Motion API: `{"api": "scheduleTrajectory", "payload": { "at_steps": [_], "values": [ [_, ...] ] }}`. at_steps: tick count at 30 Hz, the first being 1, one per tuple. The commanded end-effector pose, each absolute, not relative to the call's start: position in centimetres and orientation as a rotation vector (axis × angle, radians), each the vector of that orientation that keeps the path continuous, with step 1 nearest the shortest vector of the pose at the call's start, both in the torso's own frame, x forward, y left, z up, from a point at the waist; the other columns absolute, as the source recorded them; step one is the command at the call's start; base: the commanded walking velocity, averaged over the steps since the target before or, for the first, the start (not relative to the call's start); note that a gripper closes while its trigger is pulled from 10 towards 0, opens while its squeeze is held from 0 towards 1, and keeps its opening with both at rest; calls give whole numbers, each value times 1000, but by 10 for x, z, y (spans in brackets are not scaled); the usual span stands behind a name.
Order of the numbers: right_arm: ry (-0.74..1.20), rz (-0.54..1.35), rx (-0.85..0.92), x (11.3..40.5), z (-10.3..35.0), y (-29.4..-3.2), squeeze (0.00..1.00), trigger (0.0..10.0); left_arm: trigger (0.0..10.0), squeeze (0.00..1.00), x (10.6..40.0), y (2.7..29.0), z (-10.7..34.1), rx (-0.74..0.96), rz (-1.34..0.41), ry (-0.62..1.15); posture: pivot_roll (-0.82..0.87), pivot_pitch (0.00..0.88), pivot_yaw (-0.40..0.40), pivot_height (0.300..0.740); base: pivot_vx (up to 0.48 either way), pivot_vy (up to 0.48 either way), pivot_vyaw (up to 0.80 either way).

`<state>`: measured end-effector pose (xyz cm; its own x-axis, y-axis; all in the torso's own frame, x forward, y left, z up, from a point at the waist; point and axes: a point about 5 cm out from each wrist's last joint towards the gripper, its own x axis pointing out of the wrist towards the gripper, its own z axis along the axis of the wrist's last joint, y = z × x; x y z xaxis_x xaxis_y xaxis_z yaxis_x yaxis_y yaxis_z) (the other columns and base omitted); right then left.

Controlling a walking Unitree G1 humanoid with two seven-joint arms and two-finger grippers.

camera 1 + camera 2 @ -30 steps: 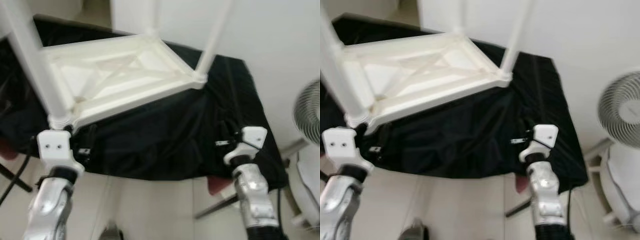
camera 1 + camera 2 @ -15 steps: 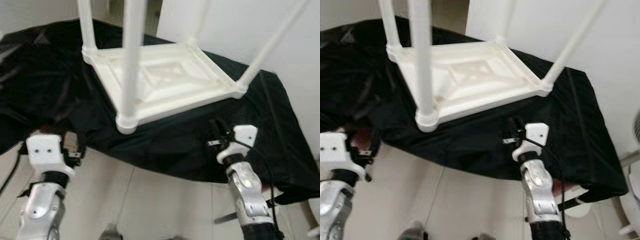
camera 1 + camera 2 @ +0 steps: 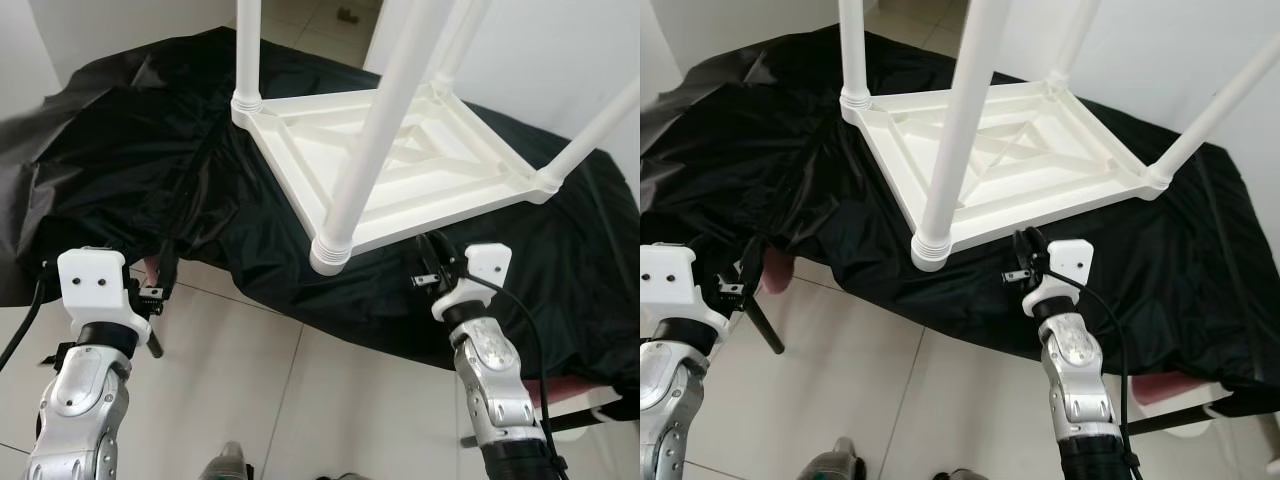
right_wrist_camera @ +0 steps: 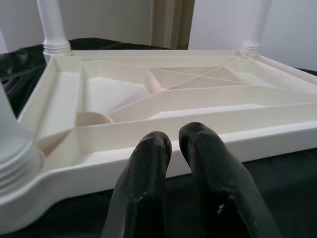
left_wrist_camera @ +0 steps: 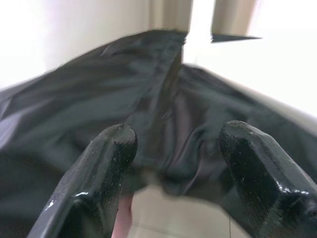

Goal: Building children table

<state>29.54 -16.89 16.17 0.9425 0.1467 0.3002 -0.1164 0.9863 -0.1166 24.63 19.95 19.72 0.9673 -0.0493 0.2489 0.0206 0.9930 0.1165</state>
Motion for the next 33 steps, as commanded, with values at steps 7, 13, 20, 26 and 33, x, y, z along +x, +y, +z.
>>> {"api": "scheduleTrajectory", "payload": {
  "at_steps": [7, 13, 20, 26, 33],
  "values": [
    [-324, 90, -135, 302, 169, -186, 0, 10000, 10000, 0, 261, 195, 206, 188, -140, -270, 218, 162, -106, 740, 0, 0, 0],
    [-337, 54, -129, 308, 174, -189, 0, 10000, 10000, 0, 274, 193, 216, 214, -175, -316, 204, 167, -113, 740, 0, 0, 0],
    [-331, 55, -136, 311, 174, -188, 0, 10000, 10000, 0, 282, 189, 211, 219, -160, -317, 196, 182, -113, 740, 0, 0, 0],
    [-331, 53, -142, 312, 174, -190, 0, 10000, 10000, 0, 284, 181, 209, 211, -195, -307, 193, 189, -113, 740, 0, -86, 0],
    [-334, 38, -152, 312, 176, -192, 0, 10000, 10000, 0, 286, 182, 213, 181, -191, -320, 188, 195, -107, 740, 0, -332, 0]
  ]
}}
